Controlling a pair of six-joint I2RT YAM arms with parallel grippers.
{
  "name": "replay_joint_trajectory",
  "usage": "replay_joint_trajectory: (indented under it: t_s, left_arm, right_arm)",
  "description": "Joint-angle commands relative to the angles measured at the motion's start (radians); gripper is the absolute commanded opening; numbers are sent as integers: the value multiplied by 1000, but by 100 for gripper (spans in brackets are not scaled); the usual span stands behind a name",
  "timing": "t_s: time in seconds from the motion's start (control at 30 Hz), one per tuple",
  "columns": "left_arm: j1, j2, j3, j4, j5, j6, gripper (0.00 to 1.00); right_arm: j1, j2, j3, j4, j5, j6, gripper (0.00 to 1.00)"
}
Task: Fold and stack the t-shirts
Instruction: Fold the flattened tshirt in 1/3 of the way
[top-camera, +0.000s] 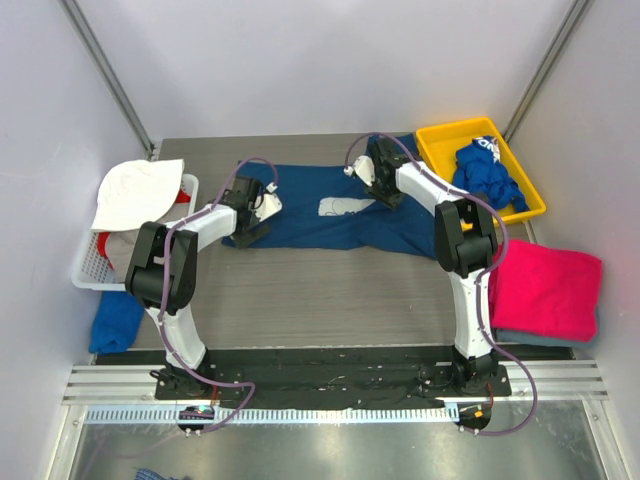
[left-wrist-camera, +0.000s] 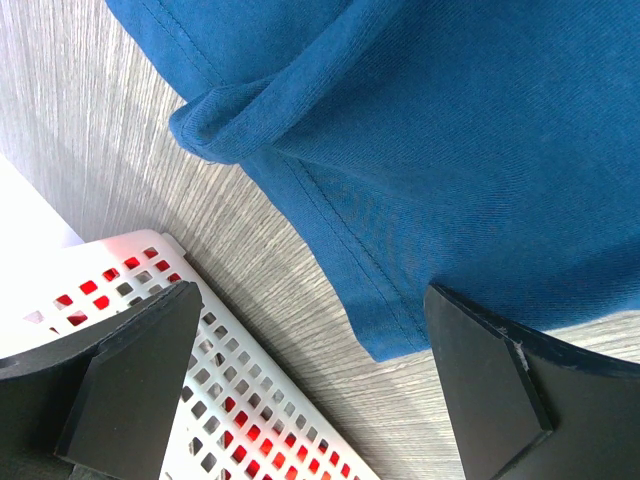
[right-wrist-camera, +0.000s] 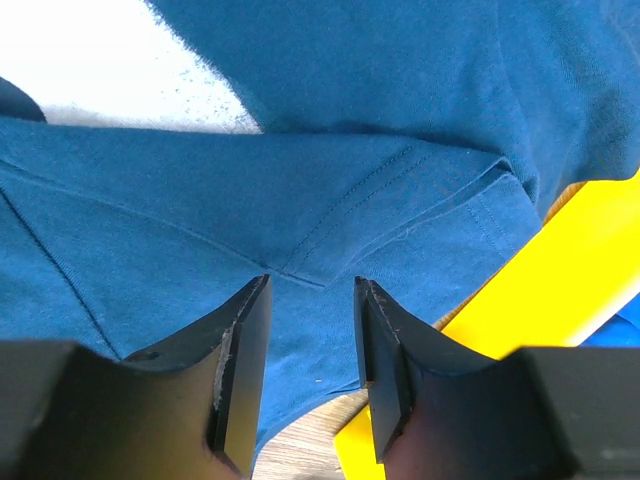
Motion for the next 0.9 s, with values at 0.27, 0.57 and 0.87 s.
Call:
replay_joint_trajectory:
  t_s: [0.27, 0.57, 0.87]
  left_arm:
    - [-4, -13, -9, 33, -7, 8, 100]
    - [-4, -16, -16, 39, -7, 8, 100]
    - [-4, -24, -25, 41, 0, 4, 100]
  right_arm:
    - [-11, 37, 60, 31, -36, 11, 42]
    - [-28, 31, 36, 25, -83, 22, 45]
    - [-51, 53, 28, 16, -122, 37, 39]
